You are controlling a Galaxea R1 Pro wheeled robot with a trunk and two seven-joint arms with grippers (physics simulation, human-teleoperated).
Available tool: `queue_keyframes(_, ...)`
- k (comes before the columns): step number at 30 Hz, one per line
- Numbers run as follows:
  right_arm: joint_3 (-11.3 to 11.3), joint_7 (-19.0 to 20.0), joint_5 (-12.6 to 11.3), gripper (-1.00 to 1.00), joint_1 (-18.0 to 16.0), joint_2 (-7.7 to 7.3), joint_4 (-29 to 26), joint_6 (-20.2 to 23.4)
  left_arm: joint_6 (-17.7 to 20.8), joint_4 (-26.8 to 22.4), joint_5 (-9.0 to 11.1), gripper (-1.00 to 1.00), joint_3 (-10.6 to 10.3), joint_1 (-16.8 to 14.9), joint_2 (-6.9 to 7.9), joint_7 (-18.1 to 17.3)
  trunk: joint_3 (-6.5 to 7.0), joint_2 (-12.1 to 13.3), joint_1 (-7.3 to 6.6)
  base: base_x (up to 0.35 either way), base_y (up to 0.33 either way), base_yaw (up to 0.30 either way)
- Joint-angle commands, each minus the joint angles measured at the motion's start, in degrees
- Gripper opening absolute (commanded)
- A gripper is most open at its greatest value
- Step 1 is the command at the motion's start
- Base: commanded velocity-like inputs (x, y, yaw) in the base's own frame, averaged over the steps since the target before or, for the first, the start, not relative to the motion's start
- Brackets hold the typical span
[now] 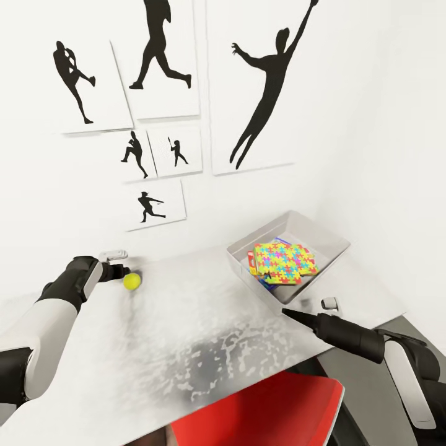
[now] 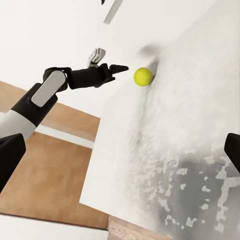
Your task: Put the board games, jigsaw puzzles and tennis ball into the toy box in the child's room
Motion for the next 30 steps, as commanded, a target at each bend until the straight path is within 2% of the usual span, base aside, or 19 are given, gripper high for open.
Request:
queue_keyframes(1, -0.05, 0.31, 0.19, 1.0, -0.05, 0.0, -0.01, 0.2, 0.3, -0.07, 0.08, 1.0, 0.2, -0.03, -0.01, -0.12, -0.1, -0.11, 0.03, 0.0, 0.0, 0.0)
queue_keyframes(14, -0.05, 0.31, 0.18, 1.0, -0.05, 0.0, -0.01, 0.2, 0.3, -0.08, 0.08, 1.0, 0.2, -0.05, -0.05, -0.12, -0.1, -0.11, 0.03, 0.0, 0.0, 0.0)
queue_keyframes(22, -0.05, 0.31, 0.16, 1.0, -0.05, 0.0, -0.01, 0.2, 0.3, -0.08, 0.11, 1.0, 0.2, -0.04, -0.05, -0.12, 0.11, -0.11, 0.03, 0.0, 0.0, -0.123)
queue_keyframes(30, -0.05, 0.32, 0.16, 1.0, -0.05, 0.0, -0.01, 0.2, 0.3, -0.08, 0.11, 1.0, 0.2, -0.03, -0.05, -0.12, 0.14, -0.11, 0.03, 0.0, 0.0, -0.019)
